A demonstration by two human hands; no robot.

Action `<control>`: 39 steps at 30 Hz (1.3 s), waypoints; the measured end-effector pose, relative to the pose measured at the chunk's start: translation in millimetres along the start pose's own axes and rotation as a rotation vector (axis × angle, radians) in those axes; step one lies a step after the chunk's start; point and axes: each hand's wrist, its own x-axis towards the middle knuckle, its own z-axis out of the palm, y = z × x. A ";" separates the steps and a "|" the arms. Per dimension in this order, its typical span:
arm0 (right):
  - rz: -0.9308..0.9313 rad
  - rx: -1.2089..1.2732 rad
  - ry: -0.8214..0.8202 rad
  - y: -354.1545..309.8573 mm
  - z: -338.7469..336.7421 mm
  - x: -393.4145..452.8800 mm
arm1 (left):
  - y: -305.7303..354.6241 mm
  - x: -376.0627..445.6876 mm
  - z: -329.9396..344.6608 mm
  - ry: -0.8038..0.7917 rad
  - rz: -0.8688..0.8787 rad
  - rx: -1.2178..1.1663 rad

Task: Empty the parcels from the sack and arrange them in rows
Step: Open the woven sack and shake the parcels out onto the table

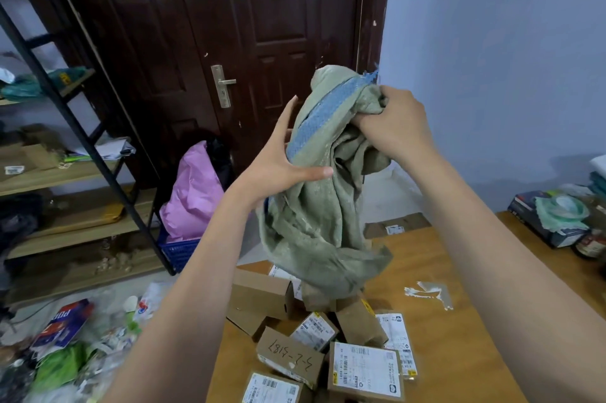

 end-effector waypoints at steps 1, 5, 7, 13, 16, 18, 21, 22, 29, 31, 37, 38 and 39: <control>0.026 0.048 0.009 0.8 -0.1 -0.6 | -6.3 -2.0 1.6 0.021 -0.014 -0.019; 0.183 0.243 -0.010 5.8 3.2 -3.3 | -20.2 -8.2 11.6 0.071 -0.027 -0.063; 0.268 0.365 -0.028 7.7 5.7 -4.8 | -24.0 -9.1 16.6 0.083 -0.023 -0.087; 0.411 0.690 -0.046 8.6 4.3 -9.7 | -29.9 -8.5 26.0 0.023 0.004 -0.057; 0.474 0.756 -0.117 9.2 2.7 -10.2 | -30.8 -9.0 29.9 0.043 0.029 -0.049; 0.525 0.779 -0.146 11.4 5.1 -10.9 | -29.5 -7.4 30.8 0.084 0.051 -0.057; 0.565 0.853 -0.177 18.4 11.2 -12.6 | -27.4 -1.3 30.3 0.173 0.085 -0.056; 0.579 0.868 -0.186 21.0 13.6 -13.3 | -26.8 0.4 30.1 0.202 0.085 -0.048; 0.665 0.953 -0.271 34.2 18.9 -18.3 | -23.2 5.3 28.0 0.288 0.065 -0.041; 0.664 0.888 -0.306 36.6 18.4 -18.2 | -23.6 6.4 27.2 0.296 0.039 -0.037; 0.672 0.657 -0.304 42.6 19.3 -12.5 | -28.2 8.3 21.3 0.283 -0.094 -0.060; 0.654 0.600 -0.260 44.4 19.0 -9.7 | -28.8 8.3 20.6 0.281 -0.105 -0.063; 0.608 0.525 -0.232 44.2 17.2 -8.8 | -29.4 8.1 20.3 0.279 -0.114 -0.064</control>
